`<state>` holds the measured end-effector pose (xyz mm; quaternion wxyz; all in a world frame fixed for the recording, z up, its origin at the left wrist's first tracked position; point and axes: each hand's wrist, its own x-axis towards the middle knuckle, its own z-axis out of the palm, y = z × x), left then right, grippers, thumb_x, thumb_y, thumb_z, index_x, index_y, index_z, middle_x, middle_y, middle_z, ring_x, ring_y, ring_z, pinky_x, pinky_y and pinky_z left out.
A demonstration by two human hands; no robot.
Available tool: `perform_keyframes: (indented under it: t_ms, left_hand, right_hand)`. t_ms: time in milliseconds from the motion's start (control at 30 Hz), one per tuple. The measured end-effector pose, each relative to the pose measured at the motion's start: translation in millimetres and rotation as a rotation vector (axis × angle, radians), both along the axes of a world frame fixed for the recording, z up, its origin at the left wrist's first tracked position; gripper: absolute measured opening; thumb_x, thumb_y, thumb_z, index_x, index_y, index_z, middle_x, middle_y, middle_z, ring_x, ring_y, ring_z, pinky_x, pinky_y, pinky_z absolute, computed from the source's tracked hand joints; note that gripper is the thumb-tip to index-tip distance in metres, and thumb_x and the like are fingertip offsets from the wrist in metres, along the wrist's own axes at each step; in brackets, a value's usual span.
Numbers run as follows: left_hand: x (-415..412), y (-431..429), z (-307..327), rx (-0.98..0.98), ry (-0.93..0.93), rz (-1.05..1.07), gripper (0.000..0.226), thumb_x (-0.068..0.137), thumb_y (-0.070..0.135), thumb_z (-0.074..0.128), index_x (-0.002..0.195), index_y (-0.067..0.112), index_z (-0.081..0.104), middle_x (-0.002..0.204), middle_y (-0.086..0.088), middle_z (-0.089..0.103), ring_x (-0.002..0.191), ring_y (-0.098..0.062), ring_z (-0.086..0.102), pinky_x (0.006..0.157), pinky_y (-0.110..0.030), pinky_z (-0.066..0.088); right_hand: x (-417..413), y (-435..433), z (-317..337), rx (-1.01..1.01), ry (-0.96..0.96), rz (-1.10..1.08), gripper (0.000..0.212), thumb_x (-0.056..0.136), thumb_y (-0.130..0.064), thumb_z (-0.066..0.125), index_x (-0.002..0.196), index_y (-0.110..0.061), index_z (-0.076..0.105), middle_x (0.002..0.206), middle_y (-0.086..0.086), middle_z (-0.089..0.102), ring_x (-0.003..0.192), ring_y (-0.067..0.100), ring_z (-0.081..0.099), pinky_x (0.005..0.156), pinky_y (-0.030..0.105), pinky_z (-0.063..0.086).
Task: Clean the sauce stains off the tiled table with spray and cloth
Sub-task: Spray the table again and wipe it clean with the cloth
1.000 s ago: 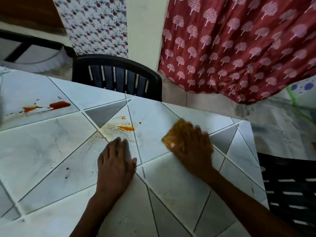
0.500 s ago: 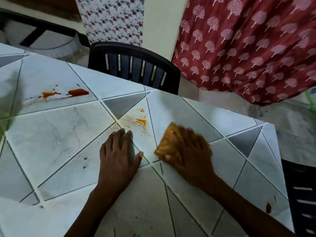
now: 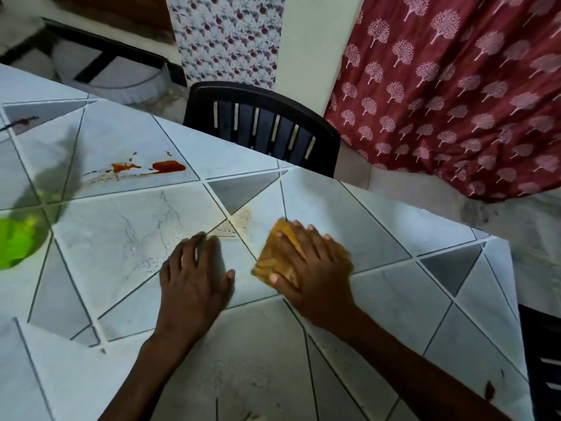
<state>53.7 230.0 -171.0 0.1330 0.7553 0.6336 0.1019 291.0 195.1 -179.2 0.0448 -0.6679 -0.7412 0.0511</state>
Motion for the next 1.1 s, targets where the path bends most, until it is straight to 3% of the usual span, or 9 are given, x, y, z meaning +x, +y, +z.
perform_keyframes:
  t_ms: [100, 233, 333, 433, 533, 667, 800, 967, 1100]
  left_hand:
    - [-3.6, 0.9, 0.5, -0.001, 0.013, -0.019, 0.071, 0.086, 0.058, 0.041, 0.144, 0.018, 0.042, 0.148, -0.005, 0.04, 0.133, -0.032, 0.039, 0.101, -0.051, 0.038]
    - [-3.5, 4.4, -1.3, -0.003, 0.004, -0.011, 0.069, 0.084, 0.056, 0.046, 0.143, 0.02, 0.042, 0.147, -0.004, 0.04, 0.133, -0.031, 0.039, 0.102, -0.05, 0.037]
    - [-7.4, 5.8, -2.2, 0.009, -0.016, 0.004, 0.066, 0.083, 0.052, 0.05, 0.141, 0.021, 0.044, 0.146, -0.002, 0.041, 0.131, -0.029, 0.041, 0.1, -0.049, 0.038]
    - [-8.7, 5.4, -1.5, 0.006, -0.025, 0.0, 0.064, 0.083, 0.048, 0.052, 0.14, 0.021, 0.046, 0.147, -0.001, 0.042, 0.131, -0.028, 0.042, 0.1, -0.047, 0.038]
    - [-6.8, 3.7, -1.1, 0.015, -0.013, -0.004, 0.063, 0.085, 0.046, 0.052, 0.141, 0.021, 0.045, 0.147, -0.002, 0.042, 0.131, -0.028, 0.042, 0.101, -0.046, 0.036]
    - [-4.2, 0.3, -1.8, 0.01, -0.009, 0.004, 0.06, 0.09, 0.044, 0.046, 0.144, 0.019, 0.041, 0.15, -0.004, 0.039, 0.135, -0.029, 0.039, 0.105, -0.047, 0.035]
    - [-4.8, 1.1, -1.6, 0.007, -0.027, -0.008, 0.061, 0.089, 0.042, 0.049, 0.144, 0.017, 0.042, 0.15, -0.005, 0.04, 0.133, -0.03, 0.041, 0.105, -0.047, 0.036]
    - [-14.8, 5.5, -1.9, -0.04, -0.1, -0.033, 0.066, 0.083, 0.043, 0.051, 0.143, 0.017, 0.044, 0.149, -0.003, 0.041, 0.132, -0.029, 0.042, 0.101, -0.046, 0.039]
    - [-16.3, 5.3, -3.7, -0.042, -0.088, -0.038, 0.065, 0.082, 0.042, 0.058, 0.141, 0.016, 0.047, 0.148, -0.003, 0.043, 0.13, -0.031, 0.044, 0.101, -0.046, 0.042]
  right_hand:
    - [48.3, 8.9, -3.2, -0.019, -0.086, -0.193, 0.079, 0.094, -0.074, 0.026, 0.16, -0.03, 0.022, 0.165, 0.007, 0.029, 0.149, 0.037, 0.033, 0.117, 0.057, 0.029]
    - [35.2, 124.2, -2.0, -0.014, -0.003, -0.442, 0.085, 0.094, -0.073, 0.024, 0.159, -0.018, 0.027, 0.162, 0.018, 0.031, 0.146, 0.045, 0.032, 0.119, 0.061, 0.024]
    - [-20.3, 148.3, -4.5, -0.008, 0.022, -0.303, 0.079, 0.097, -0.069, 0.025, 0.161, -0.022, 0.02, 0.167, 0.016, 0.018, 0.152, 0.043, 0.02, 0.122, 0.059, 0.016]
    - [-41.5, 78.4, -3.4, -0.014, -0.006, -0.028, 0.076, 0.098, -0.072, 0.02, 0.162, -0.032, 0.012, 0.171, 0.005, 0.006, 0.157, 0.033, 0.008, 0.125, 0.055, 0.009]
    - [-1.9, 13.1, -0.3, -0.004, -0.008, 0.082, 0.074, 0.096, -0.073, 0.032, 0.159, -0.035, 0.026, 0.169, 0.002, 0.018, 0.155, 0.031, 0.021, 0.123, 0.054, 0.019]
    - [61.6, 45.9, -4.6, -0.009, -0.142, -0.218, 0.081, 0.094, -0.073, 0.024, 0.159, -0.025, 0.026, 0.166, 0.011, 0.028, 0.15, 0.039, 0.029, 0.119, 0.061, 0.024]
    - [16.3, 135.6, -0.9, -0.038, 0.009, -0.436, 0.08, 0.097, -0.069, 0.03, 0.16, -0.021, 0.022, 0.166, 0.017, 0.022, 0.151, 0.044, 0.021, 0.121, 0.063, 0.014]
    - [-49.1, 61.3, -0.7, -0.003, -0.015, 0.039, 0.074, 0.098, -0.071, 0.024, 0.161, -0.032, 0.02, 0.171, 0.005, 0.009, 0.157, 0.032, 0.007, 0.125, 0.056, 0.008]
    - [13.3, -6.2, 0.3, 0.023, -0.043, 0.088, 0.071, 0.095, -0.069, 0.04, 0.155, -0.032, 0.035, 0.167, 0.003, 0.025, 0.153, 0.032, 0.025, 0.12, 0.06, 0.021]
